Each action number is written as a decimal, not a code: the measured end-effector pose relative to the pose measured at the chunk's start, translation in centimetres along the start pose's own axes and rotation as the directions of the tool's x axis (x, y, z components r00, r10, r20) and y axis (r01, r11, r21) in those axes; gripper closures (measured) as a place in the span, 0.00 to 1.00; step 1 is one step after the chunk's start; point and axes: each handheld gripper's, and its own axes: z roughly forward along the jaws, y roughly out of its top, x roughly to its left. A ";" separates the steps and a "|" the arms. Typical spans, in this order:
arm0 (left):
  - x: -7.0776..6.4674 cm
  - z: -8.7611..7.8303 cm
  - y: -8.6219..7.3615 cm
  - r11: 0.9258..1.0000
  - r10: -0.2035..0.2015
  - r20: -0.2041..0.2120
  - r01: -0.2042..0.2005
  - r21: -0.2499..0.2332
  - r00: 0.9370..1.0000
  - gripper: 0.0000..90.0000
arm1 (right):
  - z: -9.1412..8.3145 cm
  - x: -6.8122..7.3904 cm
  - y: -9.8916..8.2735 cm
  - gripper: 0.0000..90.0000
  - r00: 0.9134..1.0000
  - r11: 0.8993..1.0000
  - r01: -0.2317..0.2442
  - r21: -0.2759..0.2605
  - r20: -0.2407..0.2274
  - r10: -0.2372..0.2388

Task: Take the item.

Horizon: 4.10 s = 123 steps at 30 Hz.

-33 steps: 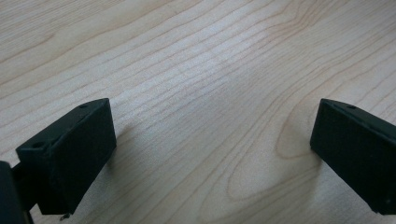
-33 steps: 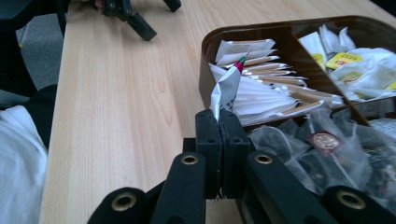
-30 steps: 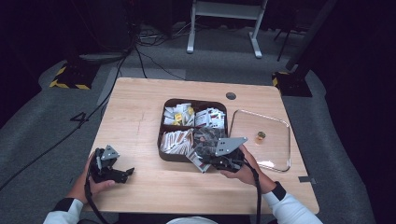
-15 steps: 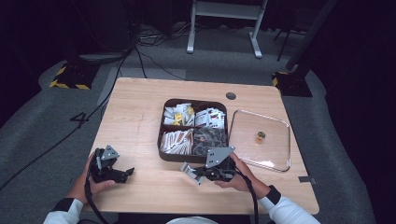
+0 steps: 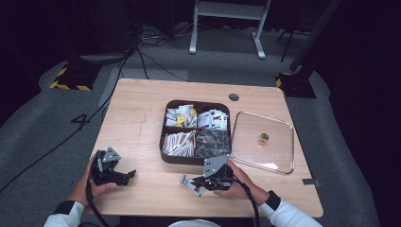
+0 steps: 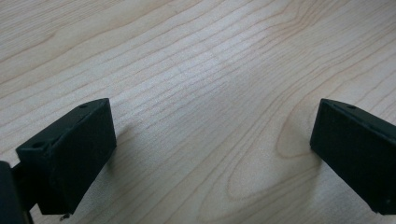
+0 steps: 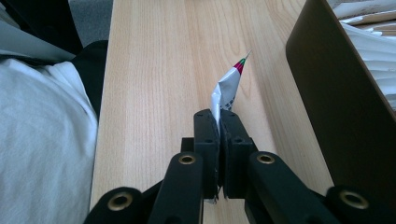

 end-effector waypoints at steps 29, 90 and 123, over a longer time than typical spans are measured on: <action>0.0 0.0 0.0 1.000 0.000 -0.001 0.000 0.000 1.000 0.01 | -2.0 -1.6 -0.5 0.47 0.994 1.000 -0.021 -0.006 0.111 0.022; 0.0 0.0 0.0 1.000 0.001 0.000 -0.001 0.000 1.000 0.01 | -11.2 -7.4 -3.9 0.33 0.888 0.979 -0.145 -0.145 0.417 0.194; 0.0 0.0 0.0 1.000 0.001 0.000 -0.001 0.000 1.000 0.01 | -14.7 -14.1 -13.4 0.39 0.697 0.882 -0.447 -0.148 0.561 0.447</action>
